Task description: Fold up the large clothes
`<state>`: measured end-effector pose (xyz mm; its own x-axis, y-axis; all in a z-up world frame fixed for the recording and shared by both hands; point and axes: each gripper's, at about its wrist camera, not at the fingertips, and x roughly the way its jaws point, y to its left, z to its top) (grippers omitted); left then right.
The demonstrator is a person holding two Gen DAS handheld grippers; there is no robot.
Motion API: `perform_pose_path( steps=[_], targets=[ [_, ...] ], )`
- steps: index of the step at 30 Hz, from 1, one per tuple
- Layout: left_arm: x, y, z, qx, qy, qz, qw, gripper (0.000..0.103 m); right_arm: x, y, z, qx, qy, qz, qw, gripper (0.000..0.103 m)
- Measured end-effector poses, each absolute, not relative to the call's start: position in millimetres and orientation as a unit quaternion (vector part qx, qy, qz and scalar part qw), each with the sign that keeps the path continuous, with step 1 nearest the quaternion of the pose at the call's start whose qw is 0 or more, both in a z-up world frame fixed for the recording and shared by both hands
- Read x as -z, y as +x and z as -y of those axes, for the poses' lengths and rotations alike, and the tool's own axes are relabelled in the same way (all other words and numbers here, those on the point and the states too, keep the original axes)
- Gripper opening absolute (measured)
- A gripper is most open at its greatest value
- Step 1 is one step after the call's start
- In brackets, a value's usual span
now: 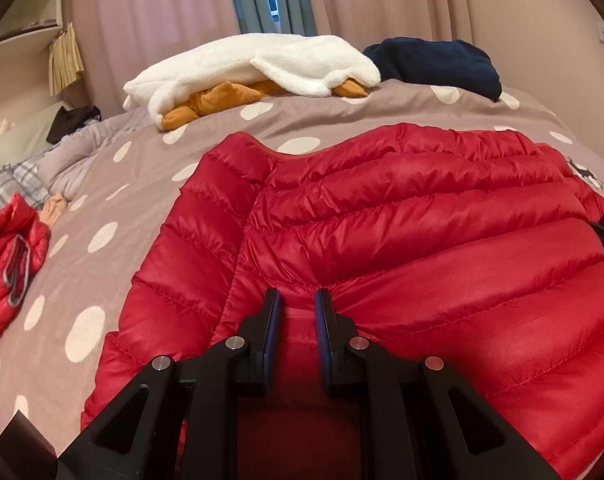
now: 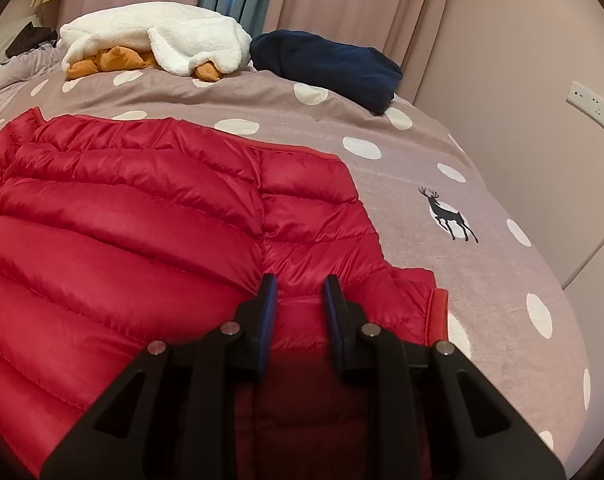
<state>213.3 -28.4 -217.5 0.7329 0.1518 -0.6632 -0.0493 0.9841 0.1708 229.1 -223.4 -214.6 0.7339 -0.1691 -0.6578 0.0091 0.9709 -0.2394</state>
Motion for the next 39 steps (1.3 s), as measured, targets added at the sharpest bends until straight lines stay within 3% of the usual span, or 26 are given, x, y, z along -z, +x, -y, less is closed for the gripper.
perform_pose_path(
  steps=[9, 12, 14, 15, 17, 23, 32, 39],
  targets=[
    [212.0, 210.0, 26.3, -0.059, 0.055, -0.360, 0.930, 0.017, 207.8, 220.4, 227.7, 0.062, -0.087, -0.351, 0.930, 0.031],
    [206.3, 207.3, 17.0, -0.054, 0.018, -0.365, 0.929, 0.025, 201.8, 214.2, 234.0, 0.056, -0.054, -0.346, 0.935, 0.054],
    [201.3, 205.5, 8.6, -0.043, -0.018, -0.372, 0.927, 0.043, 195.7, 208.7, 240.0, 0.056, -0.026, -0.341, 0.938, 0.079],
    [197.3, 204.0, 1.3, -0.032, -0.049, -0.377, 0.924, 0.049, 193.0, 205.7, 243.1, 0.055, -0.011, -0.338, 0.939, 0.084],
    [190.5, 200.0, -13.3, -0.001, -0.116, -0.383, 0.917, 0.071, 189.4, 201.5, 247.0, 0.050, 0.008, -0.335, 0.941, 0.094],
    [178.2, 184.6, -33.1, -0.014, -0.166, -0.373, 0.913, 0.075, 183.9, 192.9, 275.8, 0.080, 0.076, -0.344, 0.932, 0.098],
    [200.2, 163.8, -71.9, -0.068, -0.242, -0.379, 0.890, 0.075, 223.1, 178.9, 339.3, 0.048, 0.373, -0.388, 0.842, 0.098],
    [230.4, 146.5, -108.0, -0.076, -0.387, -0.402, 0.827, 0.084, 231.1, 168.0, 323.0, 0.029, 0.403, -0.389, 0.828, 0.098]
  ],
)
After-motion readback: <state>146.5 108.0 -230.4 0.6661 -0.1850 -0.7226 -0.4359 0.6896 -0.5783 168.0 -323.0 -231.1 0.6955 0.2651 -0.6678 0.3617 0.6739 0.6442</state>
